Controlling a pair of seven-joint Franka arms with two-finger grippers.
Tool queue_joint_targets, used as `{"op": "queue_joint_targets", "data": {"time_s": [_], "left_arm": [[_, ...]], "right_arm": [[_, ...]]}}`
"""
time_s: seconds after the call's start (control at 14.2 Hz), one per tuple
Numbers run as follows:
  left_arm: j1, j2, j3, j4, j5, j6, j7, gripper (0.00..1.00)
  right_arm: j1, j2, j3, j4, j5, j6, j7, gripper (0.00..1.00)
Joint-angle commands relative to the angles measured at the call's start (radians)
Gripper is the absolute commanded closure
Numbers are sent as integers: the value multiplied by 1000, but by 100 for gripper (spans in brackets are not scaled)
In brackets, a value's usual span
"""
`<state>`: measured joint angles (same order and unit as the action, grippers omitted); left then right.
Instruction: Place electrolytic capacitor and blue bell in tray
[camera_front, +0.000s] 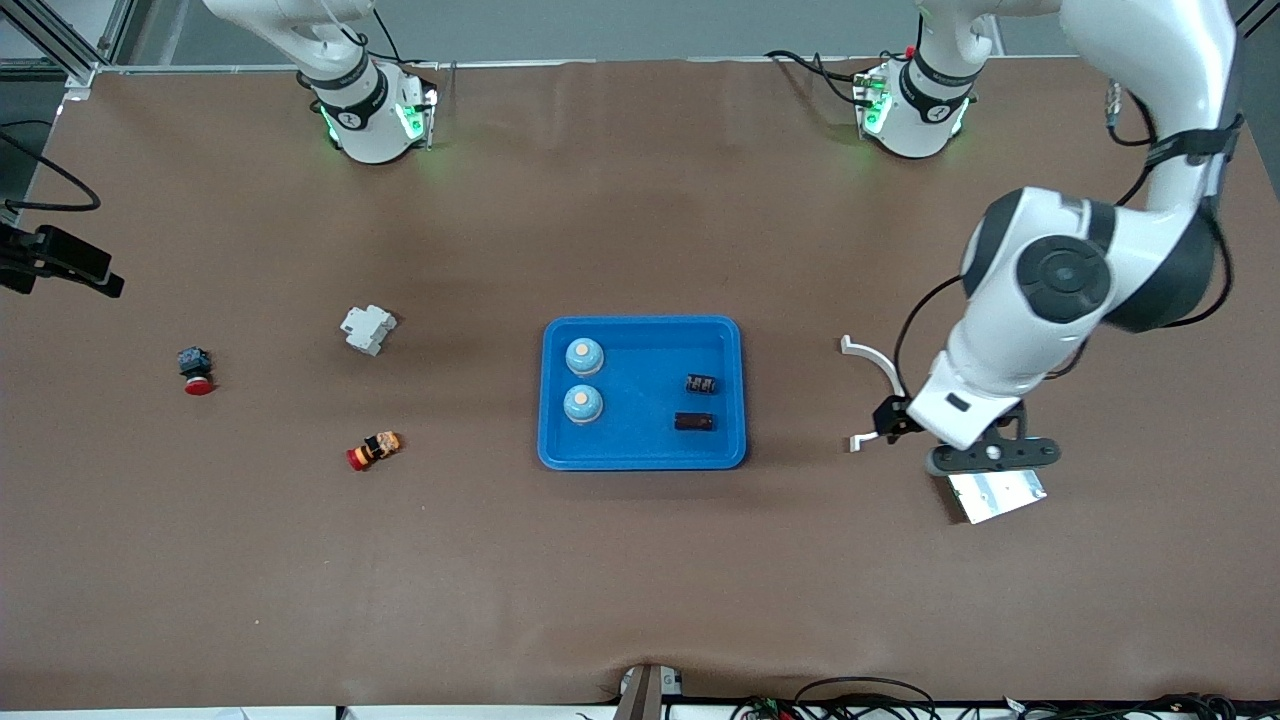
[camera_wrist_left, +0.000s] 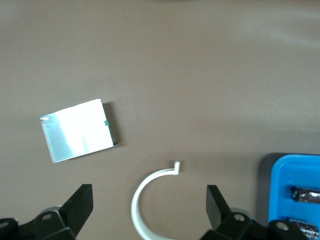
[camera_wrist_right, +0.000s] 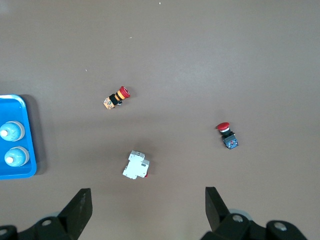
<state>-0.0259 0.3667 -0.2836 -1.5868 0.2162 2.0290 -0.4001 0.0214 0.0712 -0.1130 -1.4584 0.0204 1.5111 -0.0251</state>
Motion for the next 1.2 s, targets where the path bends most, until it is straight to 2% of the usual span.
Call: {"op": "queue_joint_targets", "data": {"time_s": [0.0, 0.42, 0.49, 0.71, 1.13], "left_arm": [[47, -80, -8, -18, -58, -76, 101, 0], [92, -202, -3, -15, -116, -188, 187, 0], [90, -219, 12, -13, -133, -206, 229, 0], [20, -261, 150, -13, -176, -242, 337, 0], [24, -311, 167, -13, -198, -282, 372, 0]], "right_arm": [[-3, -8, 9, -5, -20, -3, 11, 0], [-6, -8, 9, -5, -19, -5, 11, 0], [-6, -8, 7, -5, -19, -5, 11, 0], [-6, -8, 9, -5, -19, -5, 11, 0], [-6, -8, 9, -5, -19, -6, 11, 0]]}}
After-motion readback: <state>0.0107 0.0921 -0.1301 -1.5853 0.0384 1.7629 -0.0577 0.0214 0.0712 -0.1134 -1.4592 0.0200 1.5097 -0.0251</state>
